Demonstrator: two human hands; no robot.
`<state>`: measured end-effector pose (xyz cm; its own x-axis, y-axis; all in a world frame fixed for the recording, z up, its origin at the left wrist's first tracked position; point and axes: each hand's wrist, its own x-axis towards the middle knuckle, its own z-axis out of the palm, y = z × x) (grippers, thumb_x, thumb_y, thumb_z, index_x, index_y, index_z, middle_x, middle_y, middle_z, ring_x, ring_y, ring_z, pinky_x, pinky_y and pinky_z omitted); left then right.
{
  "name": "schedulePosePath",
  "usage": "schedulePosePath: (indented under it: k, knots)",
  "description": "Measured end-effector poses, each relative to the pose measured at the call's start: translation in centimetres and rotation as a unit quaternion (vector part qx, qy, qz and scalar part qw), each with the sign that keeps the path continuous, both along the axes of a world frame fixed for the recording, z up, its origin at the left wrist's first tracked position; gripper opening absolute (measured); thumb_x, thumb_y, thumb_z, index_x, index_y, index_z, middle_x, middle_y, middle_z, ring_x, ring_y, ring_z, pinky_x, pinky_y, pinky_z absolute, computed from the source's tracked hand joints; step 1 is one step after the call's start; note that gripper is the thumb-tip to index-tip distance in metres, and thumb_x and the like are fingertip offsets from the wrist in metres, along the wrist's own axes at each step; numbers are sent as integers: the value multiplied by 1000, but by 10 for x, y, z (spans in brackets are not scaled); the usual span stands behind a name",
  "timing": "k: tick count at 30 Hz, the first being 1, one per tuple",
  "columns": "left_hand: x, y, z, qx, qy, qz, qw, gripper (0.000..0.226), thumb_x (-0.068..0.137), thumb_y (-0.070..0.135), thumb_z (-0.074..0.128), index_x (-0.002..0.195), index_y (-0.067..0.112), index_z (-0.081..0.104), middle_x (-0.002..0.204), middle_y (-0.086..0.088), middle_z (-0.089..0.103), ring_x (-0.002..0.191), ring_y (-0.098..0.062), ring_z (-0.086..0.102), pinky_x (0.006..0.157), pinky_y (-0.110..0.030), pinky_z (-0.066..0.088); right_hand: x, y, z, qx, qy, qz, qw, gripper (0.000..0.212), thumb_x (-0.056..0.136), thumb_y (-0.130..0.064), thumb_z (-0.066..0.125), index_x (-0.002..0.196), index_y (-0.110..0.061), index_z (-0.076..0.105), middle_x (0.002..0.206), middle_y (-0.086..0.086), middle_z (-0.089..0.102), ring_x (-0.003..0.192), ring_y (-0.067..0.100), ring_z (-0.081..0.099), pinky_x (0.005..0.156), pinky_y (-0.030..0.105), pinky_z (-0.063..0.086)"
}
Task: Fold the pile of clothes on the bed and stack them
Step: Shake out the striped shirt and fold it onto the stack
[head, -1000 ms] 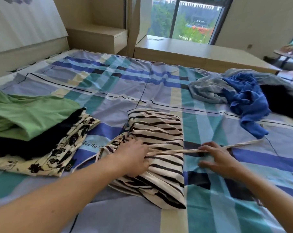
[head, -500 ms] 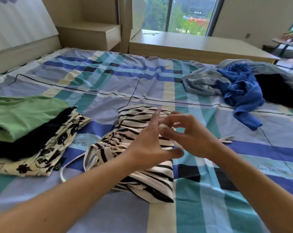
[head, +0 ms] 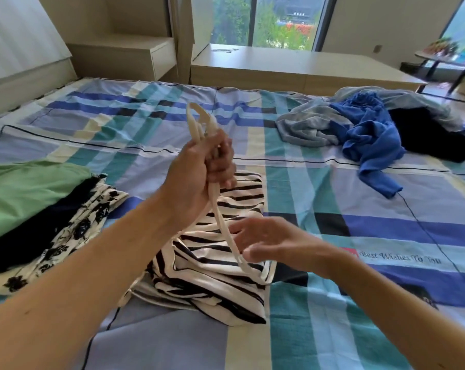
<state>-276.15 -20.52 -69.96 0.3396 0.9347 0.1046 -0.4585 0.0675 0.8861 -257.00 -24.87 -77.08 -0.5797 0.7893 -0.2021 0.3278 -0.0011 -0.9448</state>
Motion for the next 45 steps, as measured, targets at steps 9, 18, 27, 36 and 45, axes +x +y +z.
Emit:
schedulePosePath:
  k: [9, 18, 27, 36, 45]
  knots:
    - [-13, 2, 1, 129, 143, 91, 977, 38, 95, 45, 35, 88, 9, 44, 67, 0, 27, 65, -20, 19, 61, -29, 27, -39, 9, -12, 108, -104, -116, 982, 12, 87, -38, 74, 85, -27, 79, 94, 0, 62, 92, 27, 60, 89, 47, 53]
    - [-11, 6, -36, 271, 552, 77, 785, 23, 101, 32, 42, 93, 15, 55, 97, -7, 60, 92, -24, 57, 88, -46, 46, -27, 26, 13, -15, 196, -174, 965, 20, 92, -6, 61, 109, 3, 67, 84, 12, 69, 70, 17, 65, 69, 25, 53]
    - [-34, -2, -42, 163, 731, -78, 658, 70, 98, 46, 54, 157, 26, 22, 165, -1, 15, 152, -20, 12, 123, -37, 15, -15, 27, -19, -18, 58, -184, 981, 53, 97, 8, 51, 142, -19, 40, 106, -6, 71, 92, 7, 69, 90, 23, 55]
    - [-122, -6, -37, 48, 784, -144, 601, 31, 92, 29, 64, 122, 22, 58, 117, 4, 64, 100, -12, 62, 87, -28, 51, -27, 11, -25, 210, -193, -102, 953, 81, 87, -40, 74, 155, -27, 32, 151, -4, 43, 133, 12, 46, 113, 34, 39]
    - [-172, -22, -75, 10, 824, -161, 544, 107, 61, 65, 81, 144, 21, 31, 140, -1, 40, 126, -19, 47, 109, -37, 40, -80, -28, -50, 299, -384, 76, 870, 110, 75, -74, 64, 156, -45, -5, 164, -6, -26, 152, 22, -21, 121, 55, -14]
